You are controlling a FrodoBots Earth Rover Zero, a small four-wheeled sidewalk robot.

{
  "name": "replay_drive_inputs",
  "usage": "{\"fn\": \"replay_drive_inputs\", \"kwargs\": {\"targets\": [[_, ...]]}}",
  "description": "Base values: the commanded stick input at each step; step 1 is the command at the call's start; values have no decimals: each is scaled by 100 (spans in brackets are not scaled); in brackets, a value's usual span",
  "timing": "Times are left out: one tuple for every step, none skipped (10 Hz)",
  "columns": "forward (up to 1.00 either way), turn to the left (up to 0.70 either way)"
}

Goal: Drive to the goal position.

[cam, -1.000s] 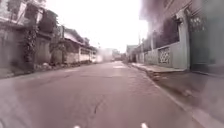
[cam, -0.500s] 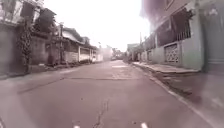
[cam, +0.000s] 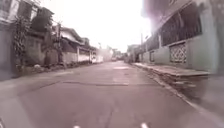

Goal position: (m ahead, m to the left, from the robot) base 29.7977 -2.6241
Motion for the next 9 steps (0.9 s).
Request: {"fn": "replay_drive_inputs", "kwargs": {"targets": [[100,1],[100,1],[100,1],[100,1],[100,1],[100,1],[100,1],[100,1],[100,1]]}}
